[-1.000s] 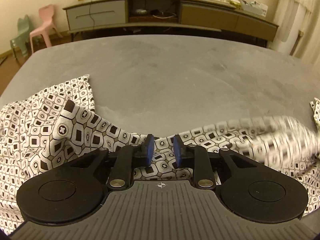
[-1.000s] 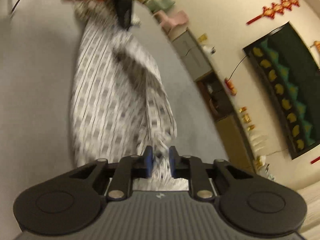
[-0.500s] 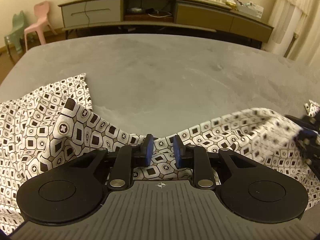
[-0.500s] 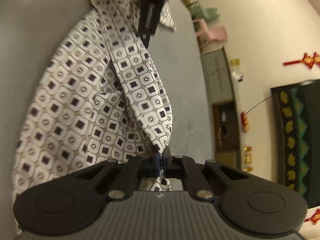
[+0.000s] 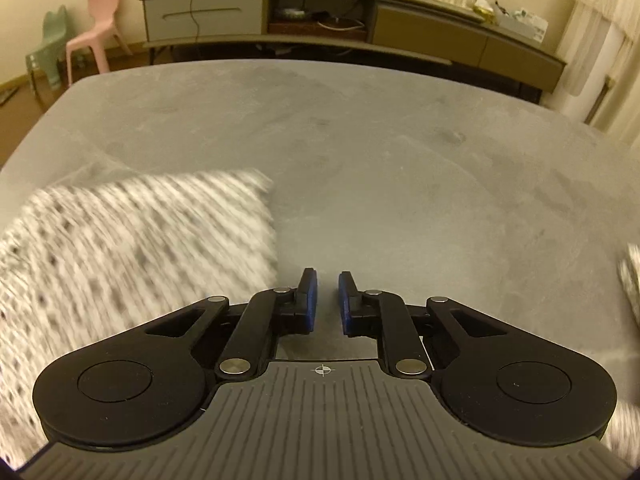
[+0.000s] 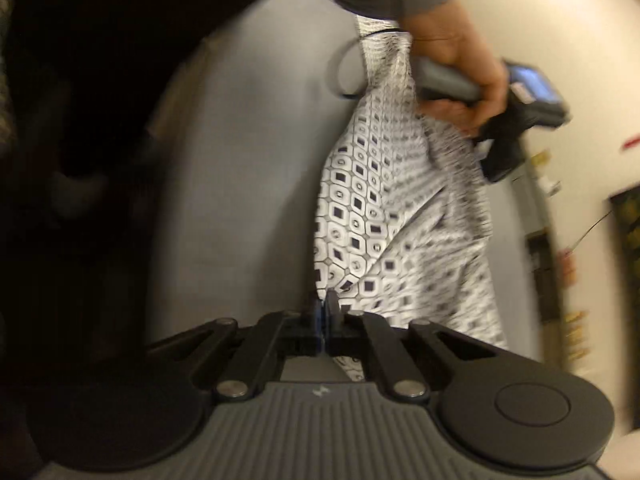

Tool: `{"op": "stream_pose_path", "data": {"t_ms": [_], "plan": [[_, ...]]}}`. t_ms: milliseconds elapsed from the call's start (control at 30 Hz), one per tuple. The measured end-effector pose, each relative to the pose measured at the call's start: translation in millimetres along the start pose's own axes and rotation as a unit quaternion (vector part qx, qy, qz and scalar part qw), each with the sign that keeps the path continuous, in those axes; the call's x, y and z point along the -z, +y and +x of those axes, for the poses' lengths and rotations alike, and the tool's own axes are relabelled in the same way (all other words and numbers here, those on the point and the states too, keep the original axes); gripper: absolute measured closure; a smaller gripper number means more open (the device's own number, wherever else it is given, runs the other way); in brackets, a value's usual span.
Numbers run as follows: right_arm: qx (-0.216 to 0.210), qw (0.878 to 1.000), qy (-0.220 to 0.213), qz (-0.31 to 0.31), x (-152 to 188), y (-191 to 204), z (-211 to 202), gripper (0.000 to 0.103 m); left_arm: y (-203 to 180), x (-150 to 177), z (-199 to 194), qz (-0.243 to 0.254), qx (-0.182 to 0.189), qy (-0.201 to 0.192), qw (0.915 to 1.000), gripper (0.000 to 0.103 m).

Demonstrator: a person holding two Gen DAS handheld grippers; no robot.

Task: Fold clothes

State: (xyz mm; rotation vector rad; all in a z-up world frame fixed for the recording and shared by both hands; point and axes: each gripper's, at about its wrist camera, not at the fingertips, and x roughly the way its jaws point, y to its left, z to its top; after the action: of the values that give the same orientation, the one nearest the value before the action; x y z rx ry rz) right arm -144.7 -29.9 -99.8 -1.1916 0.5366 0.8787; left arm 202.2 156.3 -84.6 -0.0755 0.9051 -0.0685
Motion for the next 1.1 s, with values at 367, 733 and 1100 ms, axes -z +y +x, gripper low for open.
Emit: {"op": "stream_pose_path", "data": {"t_ms": [367,733,1100], "plan": [[0.008,0.942,-0.021,0.334,49,-133,-36,0.044,-85,28,-111,0.258,0.243,-0.121,0.9273,0.036],[-0.019,0.884,0.049,0.465,96,-135,12,0.088,-185,100,-66,0.457,0.282,0.007,0.8433,0.046],[0.093,0.837,0.004,0.539,132,-138,-24,0.102,-200,102,-65,0.434,0.350,0.059,0.8280,0.103]]}}
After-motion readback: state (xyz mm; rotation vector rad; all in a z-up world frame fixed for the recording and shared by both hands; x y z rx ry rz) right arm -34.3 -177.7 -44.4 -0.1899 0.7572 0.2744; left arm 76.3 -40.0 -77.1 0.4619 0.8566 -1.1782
